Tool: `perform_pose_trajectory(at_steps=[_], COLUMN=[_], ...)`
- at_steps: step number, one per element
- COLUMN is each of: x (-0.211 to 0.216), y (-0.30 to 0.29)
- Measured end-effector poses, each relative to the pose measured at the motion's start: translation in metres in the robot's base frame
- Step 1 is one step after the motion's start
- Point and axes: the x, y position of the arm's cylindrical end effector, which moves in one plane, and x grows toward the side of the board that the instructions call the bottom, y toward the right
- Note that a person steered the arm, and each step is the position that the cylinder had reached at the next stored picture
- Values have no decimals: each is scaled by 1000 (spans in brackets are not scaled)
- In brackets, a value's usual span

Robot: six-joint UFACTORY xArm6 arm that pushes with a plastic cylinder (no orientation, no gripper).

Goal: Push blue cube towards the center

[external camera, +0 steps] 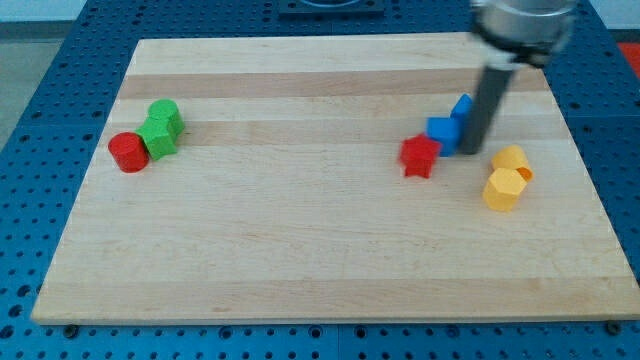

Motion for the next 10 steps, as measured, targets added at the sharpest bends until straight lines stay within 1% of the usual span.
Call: perform_pose_trajectory(at_steps=[1,2,3,4,5,6,7,8,9,10], x=[-6,-11,-35,-37,-37,-37,-14,20,20,19], y=[-38,2,3,-103,-179,-134,-96,-118,-133,-123])
